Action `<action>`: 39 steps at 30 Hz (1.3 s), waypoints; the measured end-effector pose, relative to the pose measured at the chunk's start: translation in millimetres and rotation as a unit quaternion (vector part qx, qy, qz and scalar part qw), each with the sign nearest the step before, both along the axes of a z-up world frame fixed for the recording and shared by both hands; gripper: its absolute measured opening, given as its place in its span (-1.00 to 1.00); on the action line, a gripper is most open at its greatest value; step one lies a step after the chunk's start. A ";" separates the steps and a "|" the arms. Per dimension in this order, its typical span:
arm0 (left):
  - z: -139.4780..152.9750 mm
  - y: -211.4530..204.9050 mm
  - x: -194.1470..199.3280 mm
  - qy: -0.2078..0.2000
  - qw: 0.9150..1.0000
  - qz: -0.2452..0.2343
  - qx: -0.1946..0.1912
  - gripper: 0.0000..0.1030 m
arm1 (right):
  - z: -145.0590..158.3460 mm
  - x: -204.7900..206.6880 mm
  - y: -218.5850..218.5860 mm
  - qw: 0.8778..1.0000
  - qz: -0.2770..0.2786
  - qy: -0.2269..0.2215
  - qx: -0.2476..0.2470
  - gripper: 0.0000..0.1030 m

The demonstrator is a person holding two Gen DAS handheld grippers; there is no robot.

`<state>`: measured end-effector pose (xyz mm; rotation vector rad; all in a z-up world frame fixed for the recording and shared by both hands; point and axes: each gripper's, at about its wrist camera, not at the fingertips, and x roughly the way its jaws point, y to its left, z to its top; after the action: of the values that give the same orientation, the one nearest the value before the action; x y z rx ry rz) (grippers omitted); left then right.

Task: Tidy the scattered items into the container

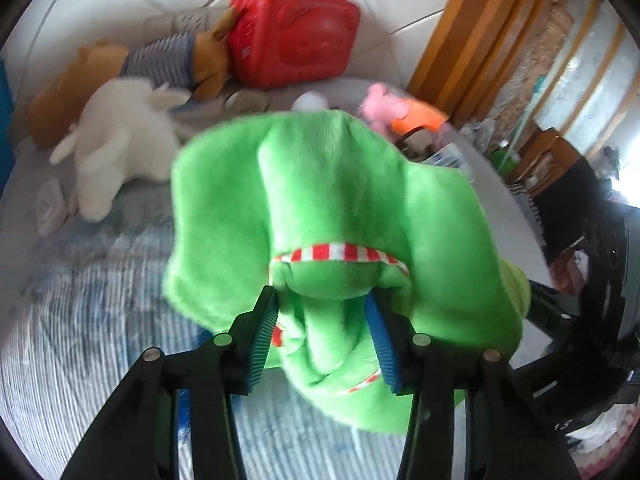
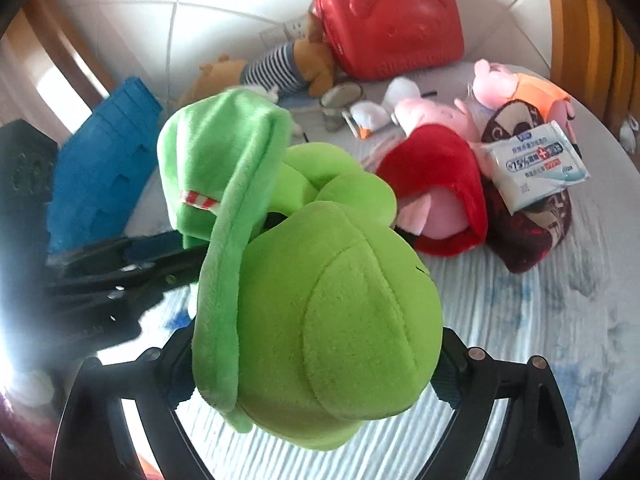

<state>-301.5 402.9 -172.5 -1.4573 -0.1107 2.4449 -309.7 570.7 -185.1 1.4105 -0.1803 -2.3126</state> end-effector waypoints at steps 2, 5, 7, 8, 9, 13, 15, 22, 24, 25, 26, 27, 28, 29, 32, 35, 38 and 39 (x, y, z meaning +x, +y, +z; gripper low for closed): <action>-12.9 -15.0 2.4 -0.017 0.999 0.021 -0.023 -0.13 | -5.4 8.7 1.3 1.000 0.012 -0.014 0.004 0.80; -25.8 -36.6 5.1 -0.046 0.997 0.052 -0.023 -0.13 | -4.8 30.2 7.0 0.998 0.039 -0.018 -0.035 0.81; -19.4 -47.4 11.8 -0.042 0.997 0.065 -0.013 -0.13 | 4.0 38.8 10.3 0.998 0.050 -0.007 -0.048 0.81; -12.2 -49.6 13.9 -0.035 0.997 0.070 -0.011 -0.13 | 11.3 42.0 14.4 0.997 0.048 0.004 -0.052 0.81; -3.6 -51.0 15.4 -0.027 0.997 0.076 -0.008 -0.13 | 19.1 43.5 19.4 0.997 0.043 0.014 -0.060 0.81; 31.8 -46.0 20.2 0.008 0.996 0.083 0.006 -0.04 | 47.3 50.9 48.6 0.998 -0.015 0.058 -0.035 0.81; 43.2 -39.8 21.8 0.024 0.997 0.079 0.008 0.39 | 36.8 45.0 64.0 0.997 -0.055 0.045 0.005 0.81; 42.6 -15.1 34.5 0.024 0.997 0.068 -0.008 0.47 | -8.2 41.4 110.3 0.989 -0.136 0.007 0.056 0.81; 38.7 -10.3 36.9 0.018 0.998 0.065 -0.012 0.47 | -9.8 44.6 127.9 0.985 -0.163 0.011 0.062 0.81; 37.2 -7.1 38.0 0.016 0.998 0.064 -0.014 0.47 | -11.0 45.2 135.3 0.982 -0.172 0.010 0.073 0.83; 35.5 -4.2 38.6 0.014 0.998 0.063 -0.014 0.47 | -13.0 45.2 142.2 0.980 -0.179 0.009 0.084 0.86; 34.0 -1.6 39.4 0.011 0.998 0.061 -0.014 0.48 | -18.6 42.7 145.2 0.980 -0.177 0.000 0.095 0.90; 32.7 1.0 40.5 0.008 0.998 0.059 -0.015 0.47 | -25.2 39.6 147.1 0.979 -0.173 -0.011 0.106 0.90; 32.1 2.6 41.8 0.007 0.998 0.058 -0.017 0.48 | -34.4 36.2 143.8 0.979 -0.163 -0.021 0.118 0.90; 29.8 1.2 45.4 0.004 0.998 0.060 -0.024 0.48 | -61.8 30.2 120.1 0.984 -0.117 -0.058 0.120 0.90; 29.4 -12.2 51.9 0.005 0.997 0.073 -0.031 0.48 | -51.5 38.0 89.6 0.993 -0.077 -0.041 0.077 0.90; 33.6 -33.5 61.1 0.011 0.995 0.092 -0.033 0.47 | -25.4 47.7 44.1 1.000 0.002 -0.021 -0.022 0.90; 36.7 -43.5 65.8 0.016 0.994 0.100 -0.034 0.47 | -18.8 49.2 25.1 0.999 0.025 -0.013 -0.028 0.90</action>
<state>-235.7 359.4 -135.8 -1.4993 -0.1763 2.6550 -260.5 595.8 -203.9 1.4010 -0.2136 -2.2329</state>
